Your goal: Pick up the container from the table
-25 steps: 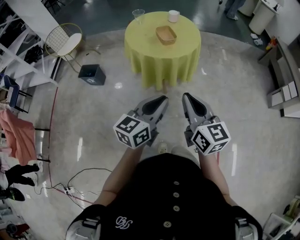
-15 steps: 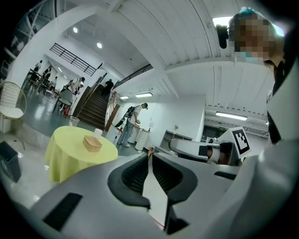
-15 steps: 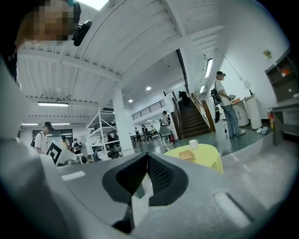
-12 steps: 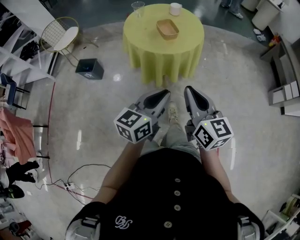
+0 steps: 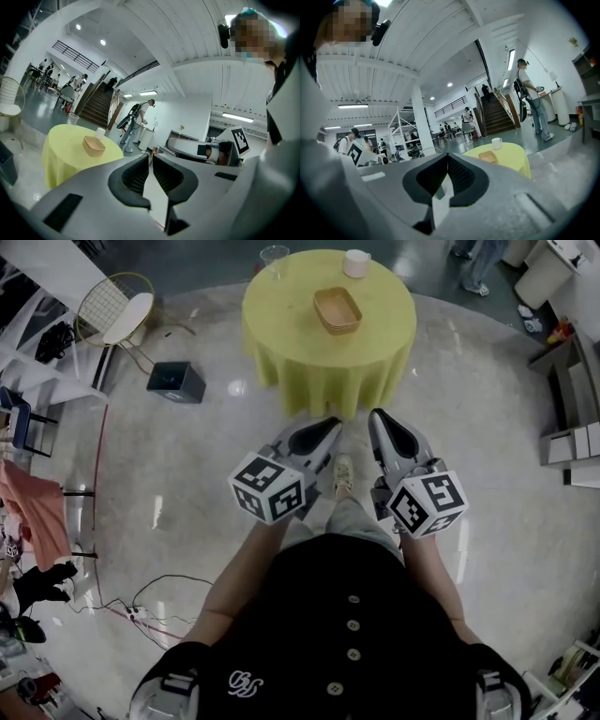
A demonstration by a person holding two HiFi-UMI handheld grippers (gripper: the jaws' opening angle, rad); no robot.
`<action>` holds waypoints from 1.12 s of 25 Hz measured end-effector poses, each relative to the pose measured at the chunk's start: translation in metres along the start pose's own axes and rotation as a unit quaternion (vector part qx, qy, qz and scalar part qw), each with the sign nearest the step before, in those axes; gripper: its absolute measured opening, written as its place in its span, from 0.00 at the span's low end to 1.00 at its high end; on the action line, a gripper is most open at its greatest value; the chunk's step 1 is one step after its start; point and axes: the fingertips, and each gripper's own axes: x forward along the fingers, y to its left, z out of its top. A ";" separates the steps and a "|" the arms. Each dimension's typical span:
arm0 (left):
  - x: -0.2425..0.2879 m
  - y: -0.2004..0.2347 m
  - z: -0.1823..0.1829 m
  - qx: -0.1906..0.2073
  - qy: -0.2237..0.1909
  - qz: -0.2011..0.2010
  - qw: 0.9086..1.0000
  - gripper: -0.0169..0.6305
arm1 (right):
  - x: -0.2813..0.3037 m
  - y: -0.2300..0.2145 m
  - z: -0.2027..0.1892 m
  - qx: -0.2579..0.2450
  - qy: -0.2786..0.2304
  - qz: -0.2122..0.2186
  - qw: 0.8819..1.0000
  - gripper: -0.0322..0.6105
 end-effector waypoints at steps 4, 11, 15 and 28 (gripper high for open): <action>0.033 0.024 0.015 -0.003 -0.002 0.007 1.000 0.08 | 0.032 -0.027 0.008 0.002 0.010 0.012 1.000 0.05; 0.096 0.066 0.055 0.000 -0.012 0.022 1.000 0.08 | 0.085 -0.082 0.042 -0.001 0.011 0.034 0.999 0.05; 0.132 0.084 0.076 0.004 -0.022 0.028 0.999 0.08 | 0.113 -0.110 0.059 -0.006 0.010 0.048 0.999 0.05; 0.195 0.133 0.113 0.010 -0.048 0.053 0.997 0.08 | 0.178 -0.165 0.080 -0.013 0.019 0.079 0.997 0.05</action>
